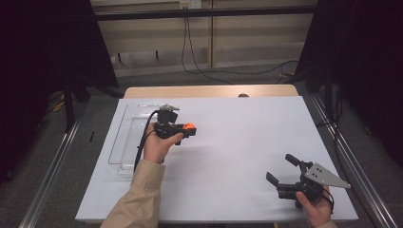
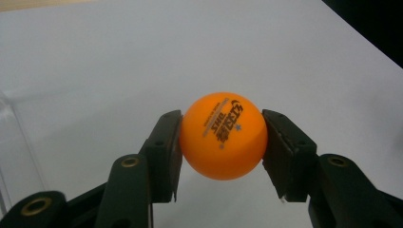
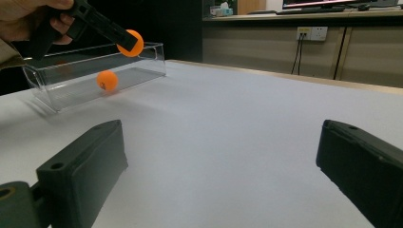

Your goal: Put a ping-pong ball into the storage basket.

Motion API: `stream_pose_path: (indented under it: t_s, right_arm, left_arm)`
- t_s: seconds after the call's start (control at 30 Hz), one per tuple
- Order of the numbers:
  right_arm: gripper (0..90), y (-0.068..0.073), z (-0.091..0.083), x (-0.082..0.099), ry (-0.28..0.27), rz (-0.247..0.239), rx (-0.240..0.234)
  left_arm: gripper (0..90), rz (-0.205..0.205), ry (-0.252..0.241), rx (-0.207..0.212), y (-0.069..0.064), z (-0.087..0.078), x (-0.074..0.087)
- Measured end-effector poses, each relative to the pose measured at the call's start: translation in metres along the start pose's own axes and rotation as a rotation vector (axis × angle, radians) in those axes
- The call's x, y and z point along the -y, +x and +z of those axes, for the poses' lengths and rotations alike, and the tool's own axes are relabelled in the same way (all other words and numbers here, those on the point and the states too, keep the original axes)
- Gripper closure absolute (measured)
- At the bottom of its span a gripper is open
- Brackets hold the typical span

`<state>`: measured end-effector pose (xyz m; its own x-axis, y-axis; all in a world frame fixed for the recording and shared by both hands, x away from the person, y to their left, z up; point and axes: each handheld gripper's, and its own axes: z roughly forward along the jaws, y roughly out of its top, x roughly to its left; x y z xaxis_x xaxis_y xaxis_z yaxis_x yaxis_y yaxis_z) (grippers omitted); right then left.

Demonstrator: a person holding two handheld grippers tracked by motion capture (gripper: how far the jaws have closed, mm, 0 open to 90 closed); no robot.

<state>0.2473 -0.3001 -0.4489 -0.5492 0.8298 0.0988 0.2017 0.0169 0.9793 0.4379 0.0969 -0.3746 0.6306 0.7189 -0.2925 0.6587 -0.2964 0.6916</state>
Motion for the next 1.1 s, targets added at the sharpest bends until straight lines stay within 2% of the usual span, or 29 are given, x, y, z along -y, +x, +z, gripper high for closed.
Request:
stream_pose_path:
  t_s: [1.1]
  right_arm:
    - [2.1,0.000,0.000,0.000,-0.001,0.002,-0.001]
  left_arm:
    - [50.9,-0.021,-0.012,-0.010,0.011,-0.014,0.000]
